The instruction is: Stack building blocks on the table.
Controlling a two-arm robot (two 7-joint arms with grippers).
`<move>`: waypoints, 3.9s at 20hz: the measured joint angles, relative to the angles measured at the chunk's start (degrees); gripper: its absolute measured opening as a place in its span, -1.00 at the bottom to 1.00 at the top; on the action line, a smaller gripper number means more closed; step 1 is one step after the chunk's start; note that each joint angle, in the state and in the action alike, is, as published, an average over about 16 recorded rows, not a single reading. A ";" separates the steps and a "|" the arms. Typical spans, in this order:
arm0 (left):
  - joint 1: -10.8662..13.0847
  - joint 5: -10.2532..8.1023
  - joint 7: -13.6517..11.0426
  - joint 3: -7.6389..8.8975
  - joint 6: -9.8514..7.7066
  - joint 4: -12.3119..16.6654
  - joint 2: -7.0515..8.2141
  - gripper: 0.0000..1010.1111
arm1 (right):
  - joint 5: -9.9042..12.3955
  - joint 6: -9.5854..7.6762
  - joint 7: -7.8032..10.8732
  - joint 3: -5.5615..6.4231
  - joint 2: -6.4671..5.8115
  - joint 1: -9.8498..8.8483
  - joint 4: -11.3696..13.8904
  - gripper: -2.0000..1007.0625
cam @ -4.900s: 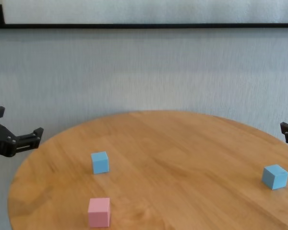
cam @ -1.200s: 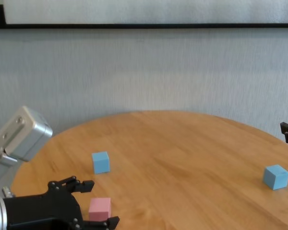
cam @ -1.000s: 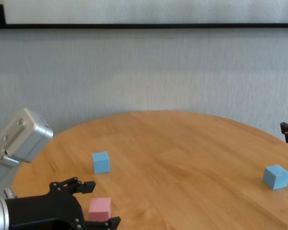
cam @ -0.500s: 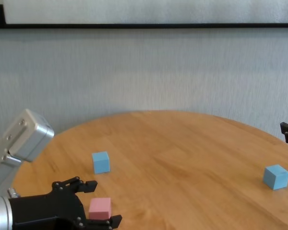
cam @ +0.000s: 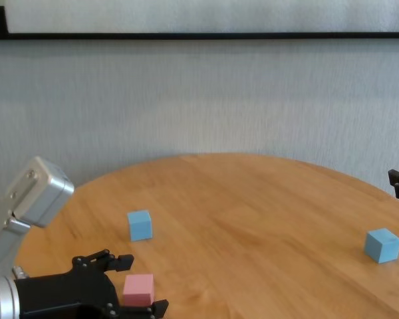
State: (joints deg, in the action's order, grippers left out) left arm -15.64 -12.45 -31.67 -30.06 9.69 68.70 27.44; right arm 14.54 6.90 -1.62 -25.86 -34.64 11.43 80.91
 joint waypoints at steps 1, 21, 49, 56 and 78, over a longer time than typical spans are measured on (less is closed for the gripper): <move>-0.02 0.01 -0.08 0.10 0.00 -0.18 -0.13 0.98 | 0.00 0.00 0.00 0.00 0.00 0.00 0.00 1.00; 0.23 1.96 -2.13 0.86 -0.97 0.55 -0.70 0.40 | 0.00 0.00 0.00 0.00 0.00 0.00 0.00 1.00; -6.67 3.48 -1.32 1.90 -1.80 -2.11 -5.31 0.10 | 0.00 0.00 0.00 0.00 0.00 0.00 0.00 1.00; -12.55 4.50 -2.63 -0.44 -0.87 -9.14 -9.90 0.10 | 0.00 0.00 0.00 0.00 0.00 0.00 0.00 1.00; -18.03 5.97 -4.90 -4.31 1.30 -22.54 -16.98 0.10 | 0.00 0.00 0.00 0.00 0.00 0.00 0.00 1.00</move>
State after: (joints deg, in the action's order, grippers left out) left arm -33.66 -6.48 -36.57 -34.36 10.99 46.16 10.46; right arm 14.54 6.90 -1.62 -25.86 -34.64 11.43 80.91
